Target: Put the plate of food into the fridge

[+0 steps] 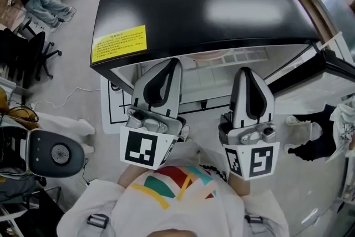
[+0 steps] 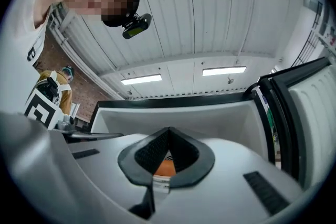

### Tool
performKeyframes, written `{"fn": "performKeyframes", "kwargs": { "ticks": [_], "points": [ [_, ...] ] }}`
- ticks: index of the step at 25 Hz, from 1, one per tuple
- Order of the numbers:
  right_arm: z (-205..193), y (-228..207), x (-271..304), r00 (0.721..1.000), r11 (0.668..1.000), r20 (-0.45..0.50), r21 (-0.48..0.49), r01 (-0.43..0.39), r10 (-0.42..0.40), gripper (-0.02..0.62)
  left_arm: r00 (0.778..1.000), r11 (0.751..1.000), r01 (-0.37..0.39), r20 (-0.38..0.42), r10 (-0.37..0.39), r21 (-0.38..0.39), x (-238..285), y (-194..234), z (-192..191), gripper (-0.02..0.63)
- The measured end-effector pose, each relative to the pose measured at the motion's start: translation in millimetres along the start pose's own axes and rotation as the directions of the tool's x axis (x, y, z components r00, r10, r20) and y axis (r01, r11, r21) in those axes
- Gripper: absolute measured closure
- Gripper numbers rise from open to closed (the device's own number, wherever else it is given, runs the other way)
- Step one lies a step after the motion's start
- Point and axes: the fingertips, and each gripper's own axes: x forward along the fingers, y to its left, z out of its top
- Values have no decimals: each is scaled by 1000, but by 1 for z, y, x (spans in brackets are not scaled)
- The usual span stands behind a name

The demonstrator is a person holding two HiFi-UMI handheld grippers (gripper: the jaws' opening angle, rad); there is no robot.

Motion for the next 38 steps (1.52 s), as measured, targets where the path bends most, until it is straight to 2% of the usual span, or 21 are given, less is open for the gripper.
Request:
{"fn": "performKeyframes", "kwargs": {
  "ticks": [6, 14, 19, 26, 38],
  "points": [
    [-14, 1, -18, 999, 999, -20, 36, 33, -32, 595, 998, 999, -26, -59, 28, 30, -7, 6, -31, 600],
    [-47, 10, -23, 992, 999, -124, -1, 39, -38, 595, 997, 1000, -11, -70, 11, 7, -9, 3, -39, 600],
    [-56, 11, -24, 985, 997, -165, -59, 48, -57, 595, 997, 1000, 4, -71, -4, 3, -9, 0, -39, 600],
    [-54, 17, -23, 986, 995, -165, -97, 24, -40, 595, 997, 1000, 10, -71, -10, -5, -8, -3, -41, 600],
    [-60, 15, -23, 983, 996, -181, -93, -9, -8, 595, 997, 1000, -6, -80, 6, 3, -5, -5, -44, 600]
  ]
}}
